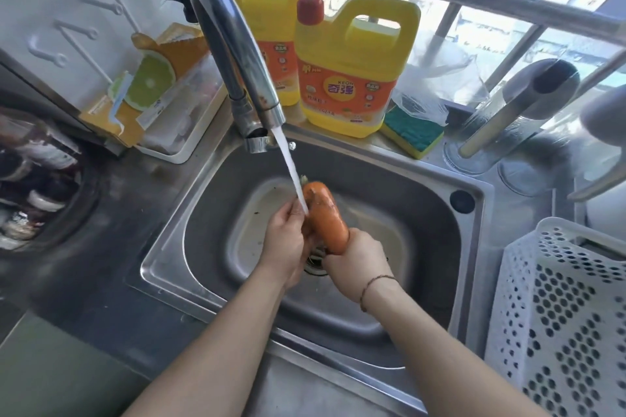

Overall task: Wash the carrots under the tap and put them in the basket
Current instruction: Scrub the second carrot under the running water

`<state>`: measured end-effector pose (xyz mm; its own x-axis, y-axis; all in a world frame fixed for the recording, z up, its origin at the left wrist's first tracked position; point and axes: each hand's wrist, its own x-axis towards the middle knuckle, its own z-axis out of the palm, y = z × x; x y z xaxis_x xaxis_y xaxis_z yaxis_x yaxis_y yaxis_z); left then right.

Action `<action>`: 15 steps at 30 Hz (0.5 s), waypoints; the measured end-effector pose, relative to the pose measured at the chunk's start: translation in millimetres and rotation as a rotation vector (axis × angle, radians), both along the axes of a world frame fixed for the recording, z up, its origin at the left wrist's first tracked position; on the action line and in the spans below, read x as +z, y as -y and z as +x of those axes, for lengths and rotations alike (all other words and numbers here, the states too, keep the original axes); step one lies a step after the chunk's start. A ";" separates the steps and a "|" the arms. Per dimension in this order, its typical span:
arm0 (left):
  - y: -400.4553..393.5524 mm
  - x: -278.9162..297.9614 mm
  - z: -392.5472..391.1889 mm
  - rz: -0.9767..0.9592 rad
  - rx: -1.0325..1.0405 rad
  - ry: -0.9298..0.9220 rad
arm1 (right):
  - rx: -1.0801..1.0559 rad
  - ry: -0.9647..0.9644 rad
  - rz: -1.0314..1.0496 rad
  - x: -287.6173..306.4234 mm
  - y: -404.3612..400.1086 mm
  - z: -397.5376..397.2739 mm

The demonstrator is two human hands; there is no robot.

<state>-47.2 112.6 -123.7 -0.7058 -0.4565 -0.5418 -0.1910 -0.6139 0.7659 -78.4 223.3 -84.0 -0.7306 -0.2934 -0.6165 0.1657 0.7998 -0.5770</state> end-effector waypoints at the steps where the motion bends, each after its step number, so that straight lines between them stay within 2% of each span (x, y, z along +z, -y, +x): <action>1: 0.8 0.4 -0.7 -0.003 0.031 0.033 | 0.011 -0.073 0.038 -1.2 1.7 -1.0; 6: 5.8 4.2 -4.9 0.114 0.121 0.115 | 0.065 -0.106 0.062 1.8 1.7 -6.4; 8: 5.4 4.4 -2.6 0.179 0.121 0.059 | 0.051 0.020 0.002 5.6 -1.0 -3.7; 11: 7.4 3.0 2.0 0.203 0.054 -0.010 | -0.025 0.306 -0.115 10.3 -6.5 1.8; 12: 8.0 2.4 1.7 0.178 0.053 -0.006 | -0.021 0.305 -0.121 8.6 -6.9 2.5; 15: 4.2 4.5 -6.9 0.033 0.103 0.077 | 0.034 0.113 -0.050 -0.9 -1.2 3.9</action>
<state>-54.1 108.3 -119.2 -0.6120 -0.5052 -0.6085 -0.1830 -0.6581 0.7303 -74.4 224.4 -84.9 -0.6463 -0.3495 -0.6784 0.2053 0.7765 -0.5957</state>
